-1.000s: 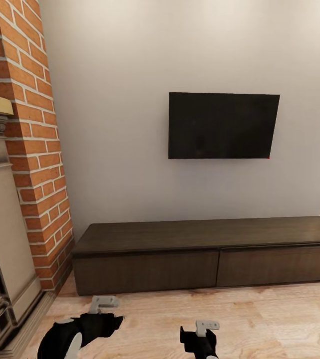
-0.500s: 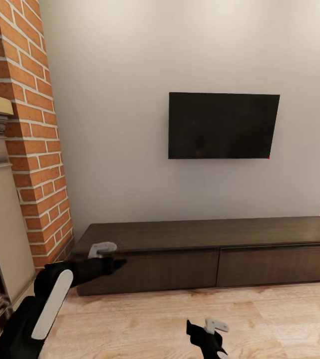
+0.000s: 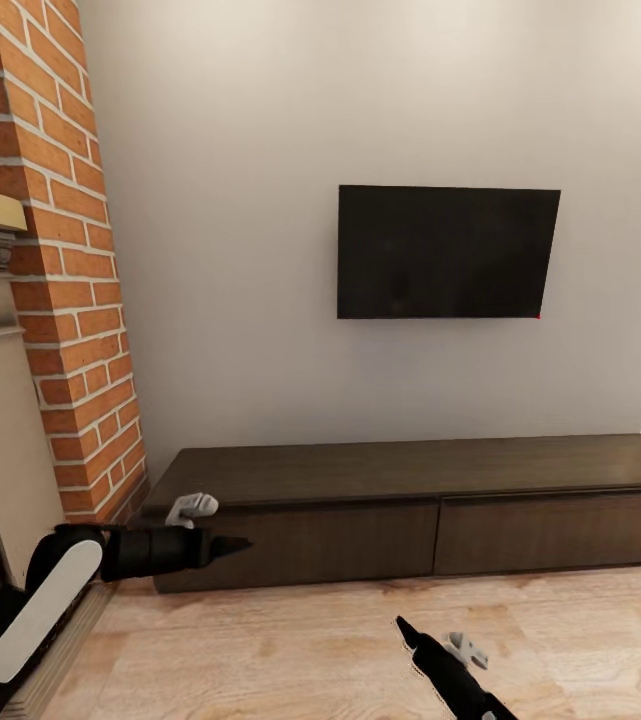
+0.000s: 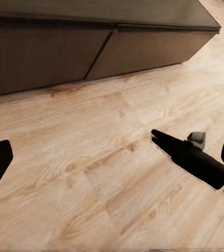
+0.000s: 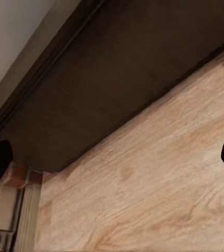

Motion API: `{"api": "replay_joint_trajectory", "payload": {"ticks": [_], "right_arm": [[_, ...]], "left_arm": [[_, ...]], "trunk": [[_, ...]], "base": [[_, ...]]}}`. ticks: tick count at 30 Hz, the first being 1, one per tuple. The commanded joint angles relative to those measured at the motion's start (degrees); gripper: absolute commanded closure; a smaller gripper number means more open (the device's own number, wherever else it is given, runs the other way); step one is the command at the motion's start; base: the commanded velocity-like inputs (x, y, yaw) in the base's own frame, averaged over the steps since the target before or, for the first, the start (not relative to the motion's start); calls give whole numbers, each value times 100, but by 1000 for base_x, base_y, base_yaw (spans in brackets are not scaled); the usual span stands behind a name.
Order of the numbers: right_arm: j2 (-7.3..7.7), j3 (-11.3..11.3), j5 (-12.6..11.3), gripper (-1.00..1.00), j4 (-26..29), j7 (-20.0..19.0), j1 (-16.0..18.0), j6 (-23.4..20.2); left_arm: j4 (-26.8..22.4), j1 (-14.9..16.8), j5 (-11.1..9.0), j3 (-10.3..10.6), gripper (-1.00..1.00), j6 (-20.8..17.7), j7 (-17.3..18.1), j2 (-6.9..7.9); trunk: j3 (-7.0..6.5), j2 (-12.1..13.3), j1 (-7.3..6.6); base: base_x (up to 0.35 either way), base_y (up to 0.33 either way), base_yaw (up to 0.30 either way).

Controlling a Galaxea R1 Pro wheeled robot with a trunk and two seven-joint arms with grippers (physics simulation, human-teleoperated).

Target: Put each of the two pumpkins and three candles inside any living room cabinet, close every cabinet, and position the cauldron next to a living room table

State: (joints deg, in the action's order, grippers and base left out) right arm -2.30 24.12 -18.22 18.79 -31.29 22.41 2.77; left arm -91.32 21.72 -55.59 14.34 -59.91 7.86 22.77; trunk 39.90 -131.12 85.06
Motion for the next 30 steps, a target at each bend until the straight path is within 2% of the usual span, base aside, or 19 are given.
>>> {"api": "replay_joint_trajectory", "payload": {"ticks": [1,4,6,7,10,11,12,14,16,19,22,26,27,30], "right_arm": [[17,97,-36,-100,-15,-128,3,-14],[74,443,-52,-100,-25,-473,1,-78],[92,555,-58,-100,-30,-694,-1,-108],[125,662,-81,-100,-45,-957,-1,-149],[239,990,-363,-100,-55,-1312,12,-550],[250,1138,-600,-100,-71,-1278,44,-784],[244,1168,-664,-100,-74,-1197,53,-823],[225,1239,-820,-100,-74,-675,124,-904],[257,1254,-878,-100,-90,-357,386,-1078],[271,1283,-905,-100,-97,-300,582,-1631],[273,1300,-916,-100,-69,-495,638,-1841],[278,1304,-919,-100,-26,-706,727,-1951],[279,1305,-919,-100,-28,-688,863,-1975],[253,1305,-923,-100,-50,-456,981,-1989]], "left_arm": [[0,6,65,33,-100,-9,63,6],[0,10,77,242,-100,-9,74,13],[-3,13,79,321,-100,-9,80,17],[-5,16,81,372,-100,-9,87,20],[-7,22,82,438,-100,-9,101,19],[-8,23,83,472,-100,-9,104,18],[-8,24,84,486,-100,-9,105,17],[-8,25,88,530,-100,-9,108,14],[-8,25,88,553,-100,-9,104,10],[-8,25,87,565,-100,-9,106,9],[-8,25,90,568,-100,-9,107,8],[-8,25,91,575,-100,-9,103,8],[-8,25,92,577,-100,-9,102,8],[-8,25,92,578,-100,-9,102,8]], "trunk": [[7,-3,-1],[7,-3,-1],[7,-3,-1],[7,-3,-1],[7,-3,-1],[7,-3,-1],[7,-3,-1],[7,-3,-1],[7,-3,-1],[7,-3,-1],[7,-3,-1],[7,-3,-1],[7,-3,-1],[7,-3,-1]], "base": [[0,0,0],[0,0,0],[0,0,0],[0,0,0],[0,0,0],[0,0,0],[0,0,0],[0,0,0],[0,0,0],[0,0,0],[0,0,0],[0,0,0],[0,0,0],[0,0,0]]}}
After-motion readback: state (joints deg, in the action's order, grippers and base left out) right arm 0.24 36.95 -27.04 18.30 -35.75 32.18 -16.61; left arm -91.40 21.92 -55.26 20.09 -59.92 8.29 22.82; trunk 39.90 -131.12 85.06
